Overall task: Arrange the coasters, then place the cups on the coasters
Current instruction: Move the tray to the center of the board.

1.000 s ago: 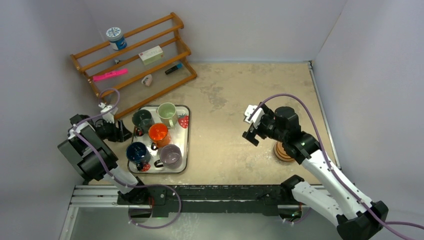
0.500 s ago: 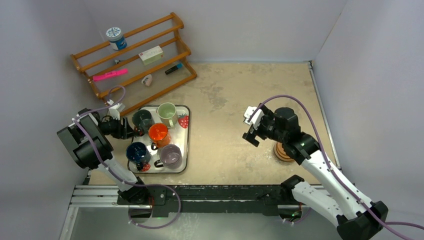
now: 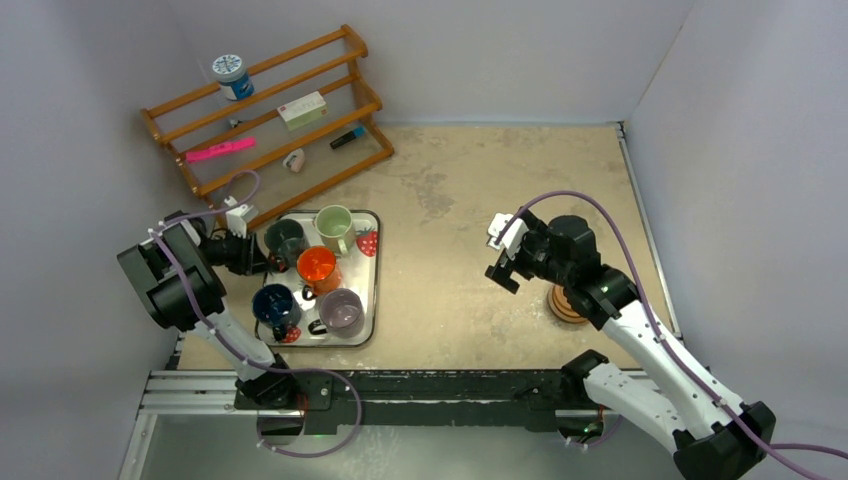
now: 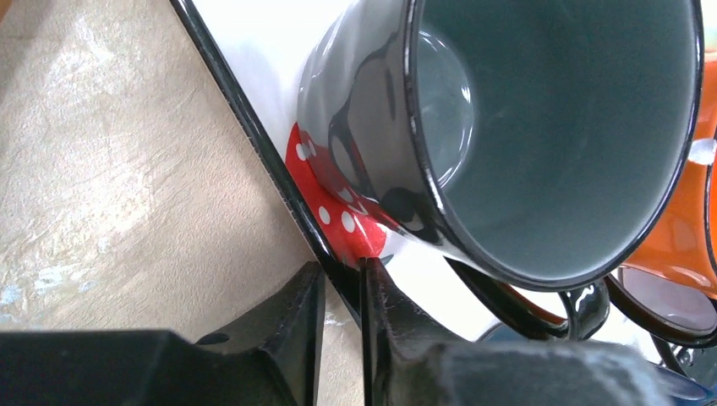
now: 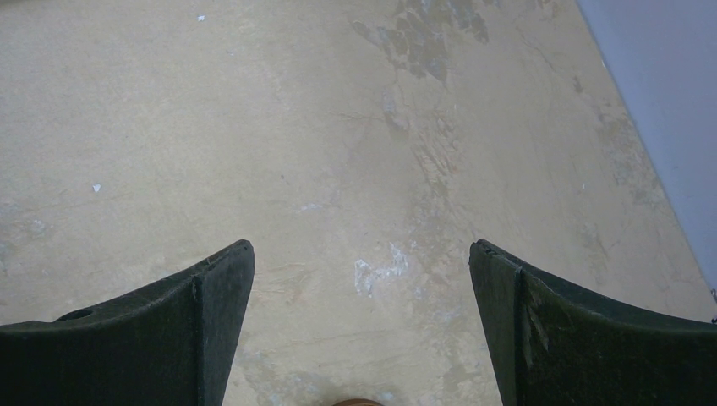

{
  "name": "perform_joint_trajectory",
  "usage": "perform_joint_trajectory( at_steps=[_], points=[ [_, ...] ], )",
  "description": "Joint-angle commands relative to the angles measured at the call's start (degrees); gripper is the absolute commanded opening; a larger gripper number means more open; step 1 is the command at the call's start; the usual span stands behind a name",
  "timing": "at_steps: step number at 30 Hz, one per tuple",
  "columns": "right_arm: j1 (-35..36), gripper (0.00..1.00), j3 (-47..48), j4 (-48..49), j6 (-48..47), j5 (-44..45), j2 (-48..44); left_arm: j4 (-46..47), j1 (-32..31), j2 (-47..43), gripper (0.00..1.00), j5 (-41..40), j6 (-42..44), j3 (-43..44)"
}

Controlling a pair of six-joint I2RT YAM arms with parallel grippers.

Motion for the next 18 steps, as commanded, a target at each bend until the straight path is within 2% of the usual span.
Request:
perform_joint_trajectory(
  at_steps=[1,3,7,18],
  points=[
    [0.14,0.99,0.0,1.04,-0.6,0.54,-0.39,-3.01,-3.5,1.56,0.18,1.2,2.68,0.28],
    [0.14,0.99,0.04,1.02,-0.6,0.54,-0.41,-3.33,-4.48,1.17,0.11,1.06,3.21,0.12],
    [0.14,0.99,0.24,1.21,-0.56,0.67,-0.16,-3.52,-6.65,0.32,0.05,0.91,3.22,0.07],
    [0.14,0.99,0.72,0.73,-0.34,0.76,0.51,6.48,-12.95,-0.25,0.04,-2.12,-7.71,1.26]
  ],
)
